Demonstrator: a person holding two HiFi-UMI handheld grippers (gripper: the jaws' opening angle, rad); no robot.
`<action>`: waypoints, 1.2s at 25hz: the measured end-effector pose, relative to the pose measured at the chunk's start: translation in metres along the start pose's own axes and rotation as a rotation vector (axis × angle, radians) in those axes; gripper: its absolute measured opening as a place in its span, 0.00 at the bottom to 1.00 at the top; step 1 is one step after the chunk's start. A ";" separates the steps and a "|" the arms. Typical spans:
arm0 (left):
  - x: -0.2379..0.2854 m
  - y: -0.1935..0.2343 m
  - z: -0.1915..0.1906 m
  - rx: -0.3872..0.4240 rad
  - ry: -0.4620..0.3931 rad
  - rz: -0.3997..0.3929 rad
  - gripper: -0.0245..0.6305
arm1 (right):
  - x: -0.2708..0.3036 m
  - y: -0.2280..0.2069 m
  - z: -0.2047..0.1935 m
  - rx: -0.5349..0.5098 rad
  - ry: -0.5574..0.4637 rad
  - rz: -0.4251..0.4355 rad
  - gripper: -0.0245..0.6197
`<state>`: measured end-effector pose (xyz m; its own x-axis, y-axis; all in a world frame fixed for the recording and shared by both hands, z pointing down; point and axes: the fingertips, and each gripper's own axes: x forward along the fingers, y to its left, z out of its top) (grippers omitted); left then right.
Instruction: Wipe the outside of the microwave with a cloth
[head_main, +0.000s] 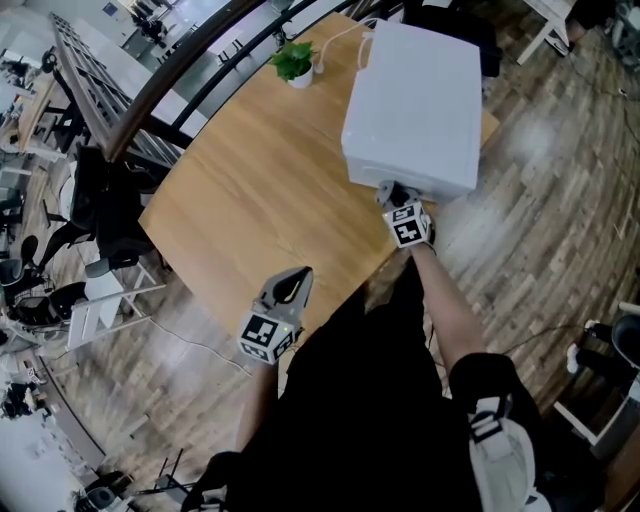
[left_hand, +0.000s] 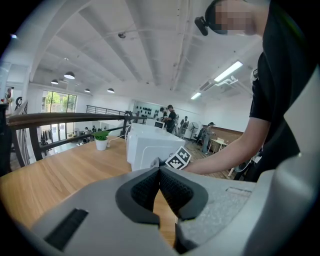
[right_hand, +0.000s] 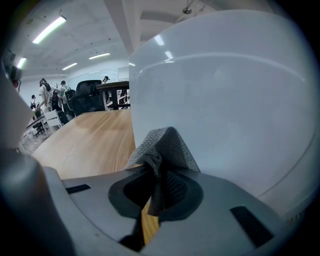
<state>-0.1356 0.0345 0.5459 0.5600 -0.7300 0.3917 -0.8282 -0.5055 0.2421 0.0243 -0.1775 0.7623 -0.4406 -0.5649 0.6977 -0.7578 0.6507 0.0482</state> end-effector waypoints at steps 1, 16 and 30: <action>0.001 -0.001 0.000 0.001 0.000 -0.003 0.04 | -0.002 -0.002 -0.002 0.003 0.003 -0.004 0.06; 0.022 -0.018 0.007 0.017 -0.005 -0.061 0.04 | -0.033 -0.045 -0.035 0.018 0.043 -0.069 0.06; 0.035 -0.028 0.014 0.038 -0.002 -0.100 0.04 | -0.060 -0.082 -0.063 0.080 0.076 -0.128 0.07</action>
<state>-0.0924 0.0171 0.5399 0.6397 -0.6762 0.3654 -0.7669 -0.5928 0.2458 0.1434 -0.1654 0.7614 -0.3027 -0.5983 0.7419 -0.8425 0.5319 0.0852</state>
